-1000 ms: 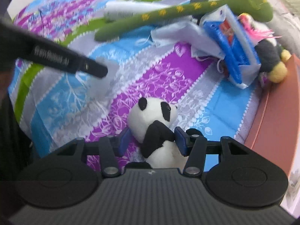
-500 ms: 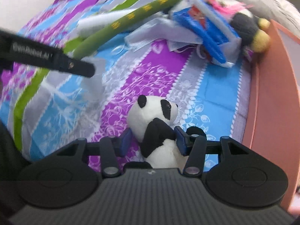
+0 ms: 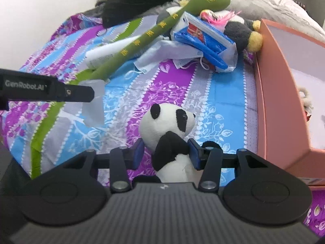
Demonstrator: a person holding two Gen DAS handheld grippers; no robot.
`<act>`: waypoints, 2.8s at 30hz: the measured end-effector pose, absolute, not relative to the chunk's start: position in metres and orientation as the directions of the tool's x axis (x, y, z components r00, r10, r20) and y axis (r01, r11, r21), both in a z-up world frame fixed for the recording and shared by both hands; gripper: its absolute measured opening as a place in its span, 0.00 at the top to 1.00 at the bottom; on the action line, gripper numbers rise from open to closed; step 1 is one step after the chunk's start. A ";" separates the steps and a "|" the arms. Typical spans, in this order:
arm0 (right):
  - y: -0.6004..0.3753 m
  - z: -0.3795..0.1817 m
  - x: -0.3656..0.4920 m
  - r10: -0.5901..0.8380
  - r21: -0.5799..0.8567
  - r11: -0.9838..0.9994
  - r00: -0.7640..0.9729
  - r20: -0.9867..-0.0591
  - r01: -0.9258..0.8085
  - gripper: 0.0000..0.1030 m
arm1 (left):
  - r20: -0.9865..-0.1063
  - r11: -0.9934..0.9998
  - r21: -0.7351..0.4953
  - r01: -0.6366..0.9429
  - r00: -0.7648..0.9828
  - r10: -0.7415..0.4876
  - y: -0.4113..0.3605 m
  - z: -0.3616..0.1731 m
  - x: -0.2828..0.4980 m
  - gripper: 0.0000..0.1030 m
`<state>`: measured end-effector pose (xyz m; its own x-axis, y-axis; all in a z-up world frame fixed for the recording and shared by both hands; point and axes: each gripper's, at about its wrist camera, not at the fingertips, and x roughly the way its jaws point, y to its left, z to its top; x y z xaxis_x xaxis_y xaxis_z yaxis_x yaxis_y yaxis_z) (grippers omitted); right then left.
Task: Organize soft objects
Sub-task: 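Lift the panda plush with the right tool while the left tool lifts the clear cup, then carry the panda plush with the right tool while the left tool carries the cup over the box, then open the left tool to drop the cup while the right tool releases the panda into the box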
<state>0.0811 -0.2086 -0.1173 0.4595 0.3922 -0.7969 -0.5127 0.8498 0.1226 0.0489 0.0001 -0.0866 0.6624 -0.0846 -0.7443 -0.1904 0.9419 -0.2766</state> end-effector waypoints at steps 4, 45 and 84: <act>-0.221 -0.106 0.076 0.408 0.149 0.856 0.471 -0.782 -0.495 0.51 | -0.747 0.939 -0.280 -0.198 0.660 -0.084 -0.010 -0.081 0.039 0.80; -0.353 0.065 0.150 0.238 0.132 0.971 0.788 -0.568 -0.198 0.51 | -0.612 0.937 -0.280 0.206 0.714 -0.340 -0.158 0.070 0.158 0.79; -0.461 -0.003 0.162 0.097 0.147 0.989 0.702 -0.706 0.011 0.34 | -0.751 0.925 -0.180 0.334 0.560 -0.348 -0.266 0.017 0.231 0.58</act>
